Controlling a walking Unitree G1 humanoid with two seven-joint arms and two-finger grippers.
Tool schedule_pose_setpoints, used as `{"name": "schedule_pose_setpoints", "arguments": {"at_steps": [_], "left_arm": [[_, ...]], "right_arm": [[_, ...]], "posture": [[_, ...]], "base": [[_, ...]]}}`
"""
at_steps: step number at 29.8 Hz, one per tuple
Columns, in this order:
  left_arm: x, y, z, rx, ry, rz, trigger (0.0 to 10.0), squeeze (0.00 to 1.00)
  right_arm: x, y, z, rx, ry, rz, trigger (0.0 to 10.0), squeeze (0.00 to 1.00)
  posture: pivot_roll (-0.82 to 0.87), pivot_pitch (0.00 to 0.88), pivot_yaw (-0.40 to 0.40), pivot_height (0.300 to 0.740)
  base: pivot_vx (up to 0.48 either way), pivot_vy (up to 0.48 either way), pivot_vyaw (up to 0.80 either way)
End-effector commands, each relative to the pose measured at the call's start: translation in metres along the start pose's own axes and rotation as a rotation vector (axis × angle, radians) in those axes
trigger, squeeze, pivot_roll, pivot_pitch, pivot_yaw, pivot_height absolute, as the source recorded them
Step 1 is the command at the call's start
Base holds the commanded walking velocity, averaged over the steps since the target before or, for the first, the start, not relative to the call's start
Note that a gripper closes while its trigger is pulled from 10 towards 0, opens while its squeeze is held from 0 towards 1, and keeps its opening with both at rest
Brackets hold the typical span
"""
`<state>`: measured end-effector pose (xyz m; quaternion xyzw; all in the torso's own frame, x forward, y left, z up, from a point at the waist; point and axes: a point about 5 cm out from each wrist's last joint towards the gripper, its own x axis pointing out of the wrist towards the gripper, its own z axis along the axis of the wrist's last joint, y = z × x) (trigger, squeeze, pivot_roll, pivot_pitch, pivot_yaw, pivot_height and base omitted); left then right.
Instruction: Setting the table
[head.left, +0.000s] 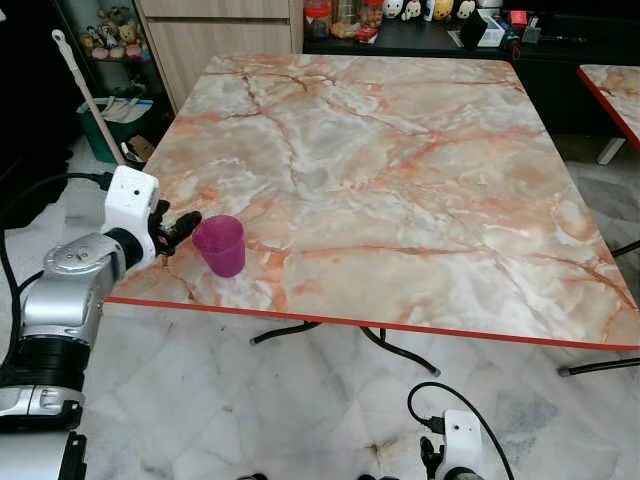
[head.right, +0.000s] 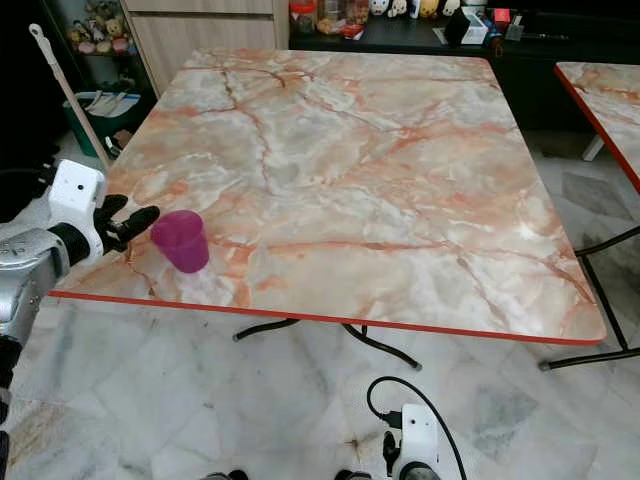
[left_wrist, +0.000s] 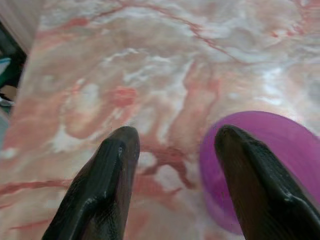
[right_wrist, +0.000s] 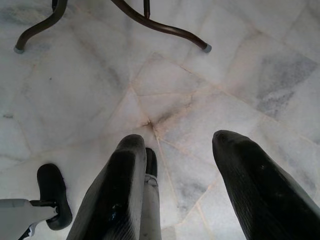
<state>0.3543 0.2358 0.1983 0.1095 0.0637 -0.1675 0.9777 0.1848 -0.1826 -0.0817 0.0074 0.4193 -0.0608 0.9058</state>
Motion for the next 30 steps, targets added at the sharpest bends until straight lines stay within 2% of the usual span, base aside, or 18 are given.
{"name": "schedule_pose_setpoints", "arguments": {"at_steps": [1, 6, 17, 27, 30], "left_arm": [[0.002, -0.005, -0.002, -0.003, 0.017, -0.027, 10.0, 0.00], [0.007, -0.011, 0.002, -0.003, 0.013, -0.059, 10.0, 0.00], [0.010, -0.016, -0.001, 0.070, 0.060, -0.096, 10.0, 0.00], [0.017, -0.017, 0.001, 0.078, 0.055, -0.081, 10.0, 0.00], [0.020, -0.015, 0.005, 0.054, 0.032, -0.046, 10.0, 0.00]], "right_arm": [[-0.001, -0.003, -0.006, 0.009, 0.023, -0.012, 10.0, 0.00], [-0.001, -0.003, -0.005, 0.012, 0.019, -0.013, 10.0, 0.00], [-0.001, -0.003, -0.005, 0.015, 0.020, -0.014, 10.0, 0.00], [-0.001, -0.002, -0.005, 0.016, 0.020, -0.014, 10.0, 0.00], [-0.001, -0.003, -0.006, 0.018, 0.022, -0.017, 10.0, 0.00]], "posture": [[0.08, 0.145, 0.010, 0.740], [0.07, 0.142, 0.012, 0.740], [0.07, 0.142, 0.013, 0.740], [0.07, 0.141, 0.016, 0.740], [0.07, 0.142, 0.016, 0.740]], "base": [[0.000, 0.000, 0.00], [0.000, 0.000, 0.00], [0.000, 0.000, 0.00], [0.000, 0.000, 0.00], [0.000, 0.000, 0.00]]}}
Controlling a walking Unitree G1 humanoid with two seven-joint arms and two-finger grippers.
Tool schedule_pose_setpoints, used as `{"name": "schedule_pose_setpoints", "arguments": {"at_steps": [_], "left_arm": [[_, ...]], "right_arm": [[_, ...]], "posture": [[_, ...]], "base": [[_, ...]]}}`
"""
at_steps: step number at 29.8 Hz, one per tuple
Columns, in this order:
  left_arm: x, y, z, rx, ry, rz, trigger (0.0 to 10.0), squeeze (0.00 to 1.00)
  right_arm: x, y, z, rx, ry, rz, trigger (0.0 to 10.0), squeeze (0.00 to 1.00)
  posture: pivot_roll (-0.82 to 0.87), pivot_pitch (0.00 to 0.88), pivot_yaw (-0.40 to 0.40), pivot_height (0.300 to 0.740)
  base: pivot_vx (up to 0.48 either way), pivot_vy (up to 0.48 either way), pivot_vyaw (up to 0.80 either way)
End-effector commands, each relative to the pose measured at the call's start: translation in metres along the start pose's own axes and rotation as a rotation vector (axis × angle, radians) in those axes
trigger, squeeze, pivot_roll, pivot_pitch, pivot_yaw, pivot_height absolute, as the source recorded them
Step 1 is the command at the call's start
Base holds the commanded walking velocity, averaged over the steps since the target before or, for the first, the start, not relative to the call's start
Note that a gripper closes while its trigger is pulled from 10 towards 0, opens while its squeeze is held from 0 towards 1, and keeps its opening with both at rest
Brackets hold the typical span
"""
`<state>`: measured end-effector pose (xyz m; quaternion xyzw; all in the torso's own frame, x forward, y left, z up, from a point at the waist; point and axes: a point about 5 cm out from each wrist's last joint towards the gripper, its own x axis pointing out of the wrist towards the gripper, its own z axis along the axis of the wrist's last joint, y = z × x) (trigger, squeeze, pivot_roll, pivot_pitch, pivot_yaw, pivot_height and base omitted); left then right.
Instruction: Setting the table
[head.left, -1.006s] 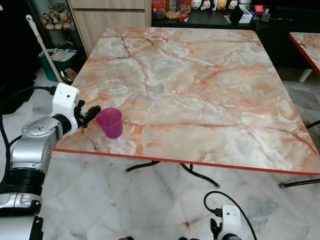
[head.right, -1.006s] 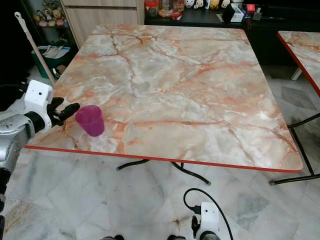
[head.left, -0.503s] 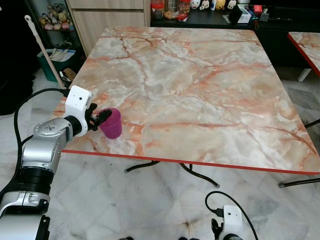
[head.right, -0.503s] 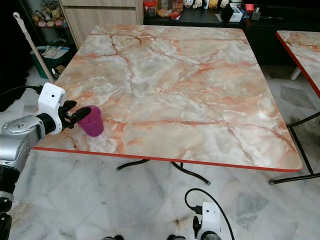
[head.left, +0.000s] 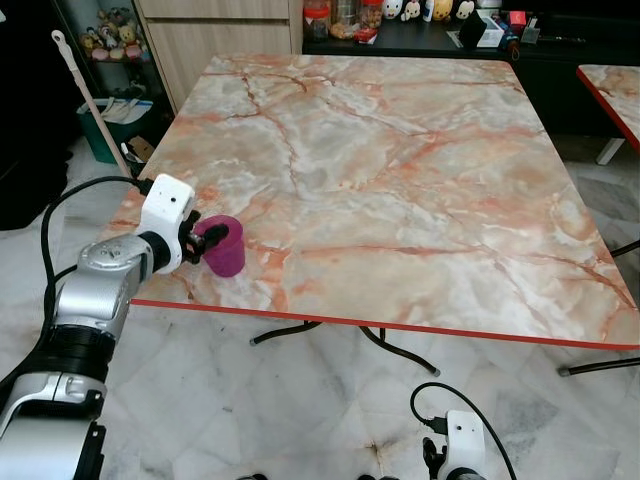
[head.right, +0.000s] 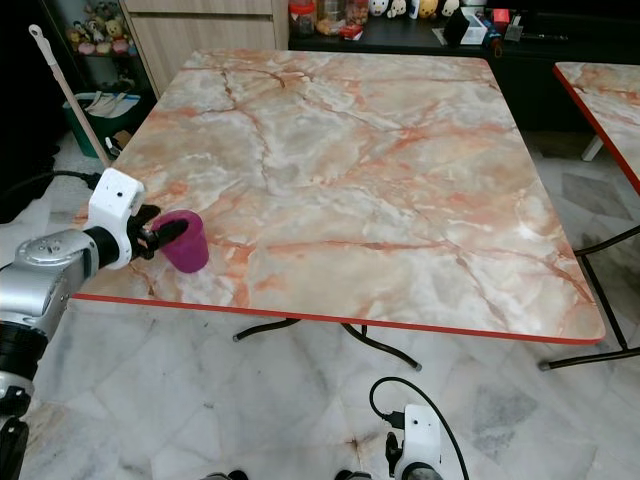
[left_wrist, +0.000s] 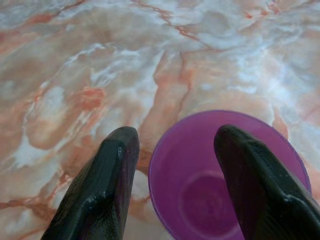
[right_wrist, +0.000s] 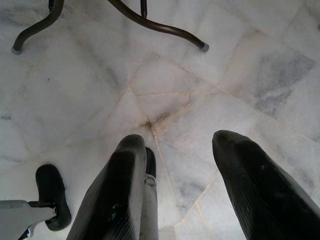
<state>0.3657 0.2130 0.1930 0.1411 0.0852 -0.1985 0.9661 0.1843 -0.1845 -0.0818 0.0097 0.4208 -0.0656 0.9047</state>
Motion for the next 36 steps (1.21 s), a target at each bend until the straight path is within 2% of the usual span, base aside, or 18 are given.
{"name": "schedule_pose_setpoints", "arguments": {"at_steps": [1, 6, 10, 17, 36], "left_arm": [[0.001, 0.004, 0.004, -0.008, -0.016, 0.020, 10.0, 0.00], [0.001, 0.008, 0.014, -0.016, -0.060, 0.034, 10.0, 0.00], [0.003, 0.005, 0.007, 0.017, -0.017, 0.005, 10.0, 0.00], [0.001, 0.003, 0.002, 0.024, 0.003, -0.015, 10.0, 0.00], [0.003, 0.006, -0.008, 0.040, 0.064, 0.010, 10.0, 0.00]], "right_arm": [[-0.001, -0.001, -0.006, 0.010, 0.018, -0.010, 10.0, 0.00], [-0.001, -0.001, -0.005, 0.008, 0.015, -0.007, 10.0, 0.00], [-0.001, -0.001, -0.005, 0.008, 0.014, -0.007, 10.0, 0.00], [-0.001, -0.001, -0.004, 0.008, 0.012, -0.008, 10.0, 0.00], [-0.001, -0.002, -0.003, 0.005, 0.011, -0.009, 10.0, 0.00]], "posture": [[0.07, 0.142, 0.016, 0.740], [0.07, 0.140, 0.013, 0.740], [0.07, 0.141, 0.014, 0.740], [0.07, 0.142, 0.012, 0.740], [0.07, 0.141, 0.008, 0.740]], "base": [[0.000, 0.000, 0.00], [0.000, 0.000, 0.00], [0.000, 0.000, 0.00], [0.000, 0.000, 0.00], [0.000, 0.000, 0.00]]}}
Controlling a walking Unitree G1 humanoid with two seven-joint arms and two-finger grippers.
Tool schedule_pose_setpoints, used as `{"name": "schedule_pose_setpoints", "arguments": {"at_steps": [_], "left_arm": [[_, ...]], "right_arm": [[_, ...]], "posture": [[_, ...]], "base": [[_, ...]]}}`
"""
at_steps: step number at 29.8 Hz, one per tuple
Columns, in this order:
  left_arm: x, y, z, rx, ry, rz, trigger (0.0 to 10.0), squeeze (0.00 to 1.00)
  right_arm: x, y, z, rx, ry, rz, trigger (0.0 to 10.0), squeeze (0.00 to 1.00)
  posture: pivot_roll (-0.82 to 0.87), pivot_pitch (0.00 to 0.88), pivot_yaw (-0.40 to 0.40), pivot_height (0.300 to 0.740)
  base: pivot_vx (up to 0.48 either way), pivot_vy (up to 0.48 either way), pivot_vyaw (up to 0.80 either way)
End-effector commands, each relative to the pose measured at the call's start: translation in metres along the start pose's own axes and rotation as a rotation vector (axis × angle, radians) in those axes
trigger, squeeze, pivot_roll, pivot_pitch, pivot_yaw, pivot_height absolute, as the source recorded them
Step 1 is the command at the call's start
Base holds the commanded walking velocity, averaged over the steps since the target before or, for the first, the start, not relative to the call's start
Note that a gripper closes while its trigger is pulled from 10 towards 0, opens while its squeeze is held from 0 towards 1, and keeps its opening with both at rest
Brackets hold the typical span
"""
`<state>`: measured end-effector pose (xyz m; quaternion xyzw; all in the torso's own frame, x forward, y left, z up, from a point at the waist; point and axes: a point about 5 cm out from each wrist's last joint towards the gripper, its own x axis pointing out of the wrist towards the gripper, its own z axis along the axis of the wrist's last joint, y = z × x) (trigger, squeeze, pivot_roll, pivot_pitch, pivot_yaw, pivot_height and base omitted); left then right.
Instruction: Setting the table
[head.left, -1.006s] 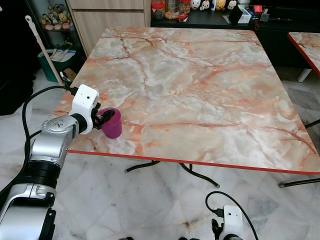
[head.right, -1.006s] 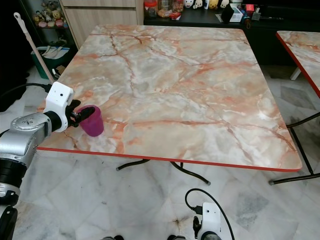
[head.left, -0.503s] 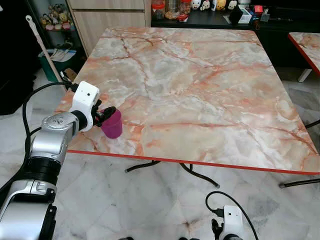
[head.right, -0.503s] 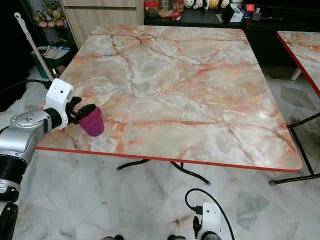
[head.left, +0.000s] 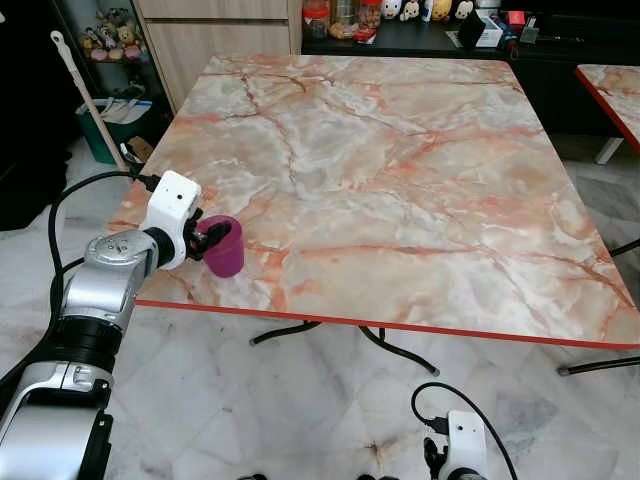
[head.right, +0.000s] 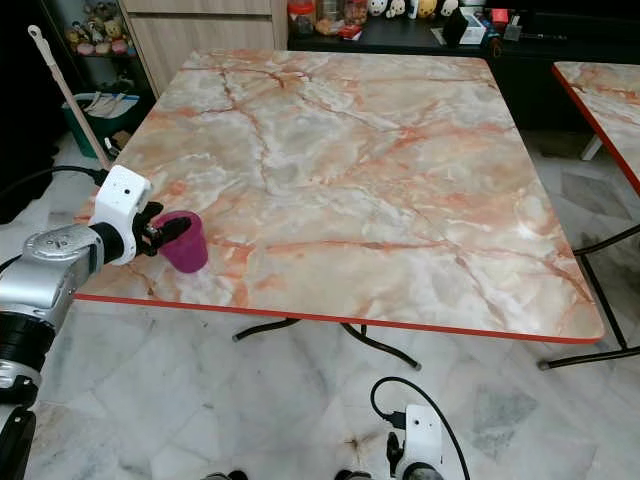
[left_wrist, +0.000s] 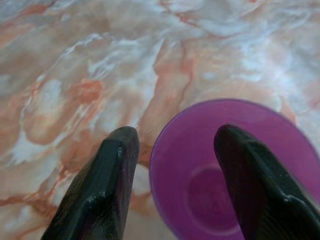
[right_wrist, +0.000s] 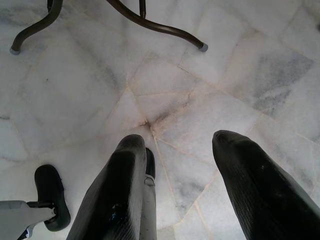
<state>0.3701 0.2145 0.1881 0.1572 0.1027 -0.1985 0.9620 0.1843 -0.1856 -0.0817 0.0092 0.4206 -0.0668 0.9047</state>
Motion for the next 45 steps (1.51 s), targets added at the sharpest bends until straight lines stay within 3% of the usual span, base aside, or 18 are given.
{"name": "schedule_pose_setpoints", "arguments": {"at_steps": [1, 6, 7, 9, 10, 15, 16, 40, 44, 45], "left_arm": [[-0.002, 0.004, -0.004, 0.015, 0.025, 0.017, 10.0, 0.00], [-0.001, 0.005, -0.005, 0.008, 0.028, 0.027, 10.0, 0.00], [-0.001, 0.005, -0.005, 0.005, 0.028, 0.029, 9.0, 0.00], [-0.001, 0.006, -0.005, 0.004, 0.028, 0.030, 9.0, 0.00], [-0.001, 0.006, -0.004, 0.002, 0.028, 0.033, 1.8, 0.00], [-0.001, 0.007, -0.004, 0.002, 0.028, 0.033, 1.1, 0.00], [-0.001, 0.007, -0.004, 0.004, 0.028, 0.031, 0.0, 0.00], [0.000, 0.003, -0.007, -0.010, 0.025, 0.014, 0.0, 0.00], [-0.001, 0.006, -0.006, -0.039, 0.010, 0.052, 0.0, 0.00], [-0.002, 0.015, -0.002, -0.083, -0.018, 0.125, 0.0, 0.00]], "right_arm": [[-0.001, -0.001, -0.003, 0.004, 0.012, -0.006, 10.0, 0.00], [-0.001, -0.001, -0.003, 0.005, 0.012, -0.008, 10.0, 0.00], [-0.001, -0.001, -0.003, 0.005, 0.012, -0.008, 10.0, 0.00], [-0.001, -0.001, -0.003, 0.005, 0.012, -0.008, 10.0, 0.00], [-0.001, -0.001, -0.003, 0.005, 0.011, -0.008, 10.0, 0.00], [-0.001, -0.001, -0.003, 0.005, 0.010, -0.008, 10.0, 0.00], [0.000, -0.001, -0.002, 0.005, 0.009, -0.007, 10.0, 0.00], [-0.001, 0.000, -0.004, 0.009, 0.012, -0.006, 10.0, 0.00], [-0.001, 0.000, -0.004, 0.008, 0.013, -0.006, 10.0, 0.00], [-0.001, 0.000, -0.003, 0.009, 0.011, -0.005, 10.0, 0.00]], "posture": [[0.07, 0.141, 0.008, 0.740], [0.07, 0.140, 0.008, 0.740], [0.07, 0.139, 0.008, 0.740], [0.07, 0.139, 0.008, 0.740], [0.07, 0.136, 0.008, 0.740], [0.07, 0.135, 0.008, 0.740], [0.07, 0.136, 0.008, 0.740], [0.07, 0.140, 0.010, 0.740], [0.07, 0.139, 0.009, 0.740], [0.07, 0.139, 0.008, 0.740]], "base": [[0.000, 0.000, 0.00], [0.000, 0.000, 0.00], [0.000, 0.000, 0.00], [0.000, 0.000, 0.00], [0.000, 0.000, 0.00], [0.000, 0.000, 0.00], [0.000, 0.000, 0.00], [0.000, 0.000, 0.00], [0.000, 0.000, 0.00], [0.000, 0.000, 0.00]]}}
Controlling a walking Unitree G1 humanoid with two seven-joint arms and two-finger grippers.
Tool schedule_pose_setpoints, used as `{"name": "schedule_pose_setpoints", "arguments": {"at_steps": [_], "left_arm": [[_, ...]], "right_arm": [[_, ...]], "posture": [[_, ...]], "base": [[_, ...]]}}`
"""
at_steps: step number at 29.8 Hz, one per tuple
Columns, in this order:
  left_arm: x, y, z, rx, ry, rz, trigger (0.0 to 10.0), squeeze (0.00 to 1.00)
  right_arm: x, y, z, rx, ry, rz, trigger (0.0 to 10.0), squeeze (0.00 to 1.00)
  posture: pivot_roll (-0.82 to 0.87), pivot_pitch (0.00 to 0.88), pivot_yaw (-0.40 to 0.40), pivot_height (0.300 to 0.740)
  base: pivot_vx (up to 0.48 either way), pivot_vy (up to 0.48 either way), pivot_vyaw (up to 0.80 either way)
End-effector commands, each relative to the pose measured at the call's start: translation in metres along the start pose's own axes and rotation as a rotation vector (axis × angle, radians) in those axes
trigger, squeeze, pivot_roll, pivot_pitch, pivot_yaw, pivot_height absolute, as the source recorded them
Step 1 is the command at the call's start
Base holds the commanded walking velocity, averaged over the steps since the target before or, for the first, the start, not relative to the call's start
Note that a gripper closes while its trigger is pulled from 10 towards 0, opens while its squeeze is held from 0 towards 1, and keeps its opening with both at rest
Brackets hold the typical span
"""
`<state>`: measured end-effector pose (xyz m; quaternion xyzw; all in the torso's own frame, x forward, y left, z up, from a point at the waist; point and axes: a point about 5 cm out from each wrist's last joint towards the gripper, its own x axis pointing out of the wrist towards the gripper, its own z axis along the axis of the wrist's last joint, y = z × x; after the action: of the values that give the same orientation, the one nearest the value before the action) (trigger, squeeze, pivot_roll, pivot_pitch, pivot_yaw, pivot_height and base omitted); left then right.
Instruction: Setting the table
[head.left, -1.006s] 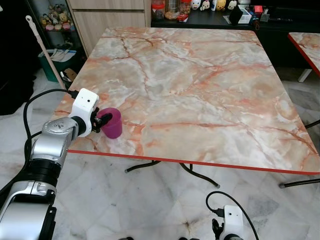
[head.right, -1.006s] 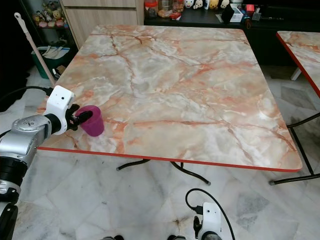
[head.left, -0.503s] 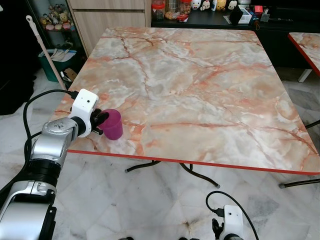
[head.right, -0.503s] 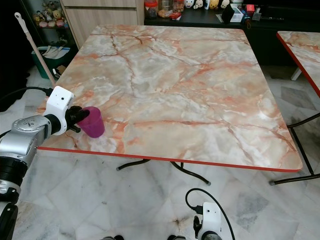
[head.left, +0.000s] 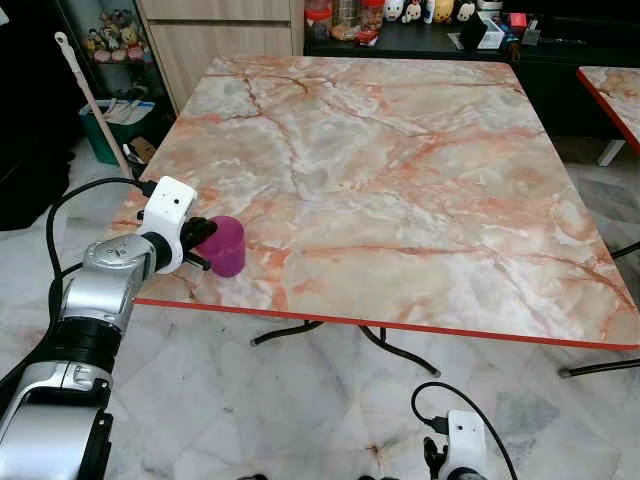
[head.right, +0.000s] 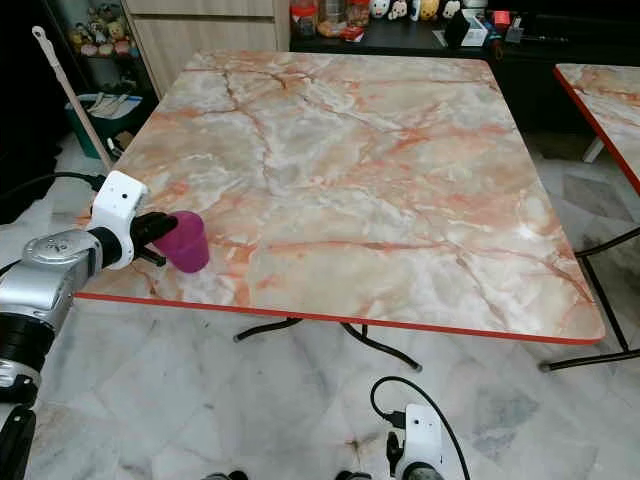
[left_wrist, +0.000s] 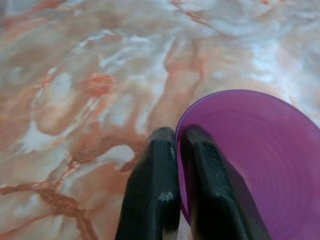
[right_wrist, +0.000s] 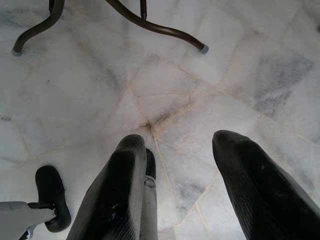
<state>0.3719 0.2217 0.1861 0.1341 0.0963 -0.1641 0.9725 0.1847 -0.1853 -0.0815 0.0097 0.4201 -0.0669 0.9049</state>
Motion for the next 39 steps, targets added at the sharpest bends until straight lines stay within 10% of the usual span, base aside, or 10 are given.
{"name": "schedule_pose_setpoints", "arguments": {"at_steps": [1, 4, 9, 11, 12, 13, 18, 22, 30, 39], "left_arm": [[-0.002, 0.011, 0.003, -0.041, -0.012, 0.075, 0.0, 0.00], [-0.004, 0.018, 0.006, -0.061, -0.041, 0.119, 0.0, 0.00], [-0.033, 0.079, 0.016, -0.139, -0.144, 0.568, 0.0, 0.00], [-0.053, 0.101, 0.012, -0.133, -0.146, 0.752, 4.9, 0.00], [-0.058, 0.105, 0.010, -0.125, -0.143, 0.794, 4.9, 0.00], [-0.069, 0.115, 0.004, -0.088, -0.116, 0.873, 9.6, 0.00], [-0.103, 0.141, -0.026, -0.090, -0.008, 1.056, 10.0, 0.00], [-0.136, 0.153, -0.065, 0.059, 0.216, 1.220, 10.0, 0.00], [-0.151, 0.117, -0.154, 0.022, 0.516, 1.130, 10.0, 0.00], [-0.108, 0.011, -0.220, -0.066, 0.614, 0.687, 10.0, 0.00]], "right_arm": [[-0.001, 0.000, -0.004, 0.008, 0.012, -0.005, 10.0, 0.00], [-0.001, 0.000, -0.003, 0.007, 0.011, -0.004, 10.0, 0.00], [-0.001, -0.001, -0.002, 0.009, 0.003, -0.015, 10.0, 0.00], [-0.001, -0.002, -0.002, 0.008, 0.004, -0.015, 10.0, 0.00], [-0.001, -0.002, -0.002, 0.007, 0.004, -0.014, 10.0, 0.00], [-0.001, -0.002, -0.002, 0.007, 0.005, -0.015, 10.0, 0.00], [-0.001, -0.002, -0.003, 0.008, 0.003, -0.015, 10.0, 0.00], [-0.001, -0.002, -0.004, 0.004, 0.008, -0.015, 10.0, 0.00], [-0.001, -0.002, -0.006, -0.004, 0.012, -0.011, 10.0, 0.00], [-0.001, -0.003, -0.004, -0.008, 0.009, -0.009, 10.0, 0.00]], "posture": [[0.07, 0.139, 0.008, 0.740], [0.07, 0.140, 0.007, 0.740], [0.07, 0.144, 0.005, 0.740], [0.07, 0.144, 0.006, 0.740], [0.07, 0.143, 0.006, 0.740], [0.07, 0.143, 0.007, 0.740], [0.07, 0.144, 0.006, 0.740], [0.08, 0.149, 0.004, 0.740], [0.08, 0.150, -0.002, 0.740], [0.07, 0.145, -0.009, 0.740]], "base": [[0.000, 0.000, 0.00], [0.000, 0.000, 0.00], [0.000, 0.000, 0.00], [0.000, 0.000, 0.00], [0.000, 0.000, 0.00], [0.000, 0.000, 0.00], [0.000, 0.000, 0.00], [0.000, 0.000, 0.00], [0.000, 0.000, 0.00], [0.000, 0.000, 0.00]]}}
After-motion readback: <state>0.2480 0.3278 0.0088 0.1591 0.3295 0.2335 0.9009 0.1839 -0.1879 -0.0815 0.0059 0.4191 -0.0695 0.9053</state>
